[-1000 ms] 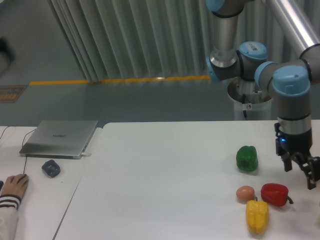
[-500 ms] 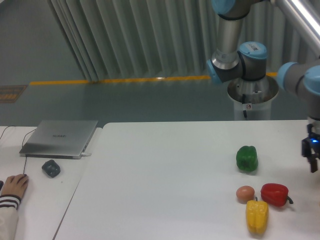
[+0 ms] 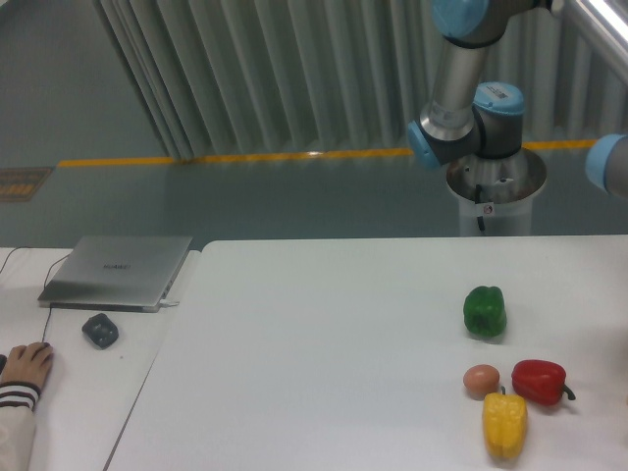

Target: Place the triangular bread on the table

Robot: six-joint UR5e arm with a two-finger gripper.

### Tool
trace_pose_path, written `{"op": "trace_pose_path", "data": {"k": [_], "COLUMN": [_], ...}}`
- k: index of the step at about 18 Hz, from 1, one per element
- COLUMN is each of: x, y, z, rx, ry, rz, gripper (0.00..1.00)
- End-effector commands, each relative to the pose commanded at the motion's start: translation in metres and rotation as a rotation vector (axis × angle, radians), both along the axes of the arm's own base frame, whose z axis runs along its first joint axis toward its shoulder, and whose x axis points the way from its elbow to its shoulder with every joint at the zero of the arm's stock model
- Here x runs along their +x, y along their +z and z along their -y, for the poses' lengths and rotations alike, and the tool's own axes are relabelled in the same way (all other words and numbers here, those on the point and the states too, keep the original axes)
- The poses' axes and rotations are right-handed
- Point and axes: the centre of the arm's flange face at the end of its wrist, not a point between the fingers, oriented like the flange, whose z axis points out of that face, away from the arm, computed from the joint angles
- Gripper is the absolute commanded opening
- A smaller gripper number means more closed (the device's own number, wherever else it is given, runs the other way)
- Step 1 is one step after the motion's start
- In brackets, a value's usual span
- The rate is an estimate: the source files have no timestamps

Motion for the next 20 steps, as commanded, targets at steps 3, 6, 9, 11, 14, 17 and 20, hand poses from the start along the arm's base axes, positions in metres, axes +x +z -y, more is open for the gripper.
{"op": "trace_pose_path", "data": {"k": [3, 6, 9, 11, 14, 17, 20], "x": [-0.013, -0.022, -0.027, -0.026, -0.027, -0.028, -0.028], "y": [-0.006, -0.015, -0.022, -0.030, -0.040, -0.050, -0.055], "z": [0.014, 0.024, 0.034, 0.037, 0.038, 0.039, 0.040], "rx": [-0.048, -0.148, -0.190, -0.194, -0.201, -0.206, -0.222], "ry": [-0.077, -0.162, -0.192, -0.189, -0.179, -0.176, -0.174], "rz": [-0.012, -0.033, -0.033, -0.018, 0.000, 0.013, 0.018], "gripper": [1.00, 1.00, 1.00, 1.00, 1.00, 0.99, 0.88]}}
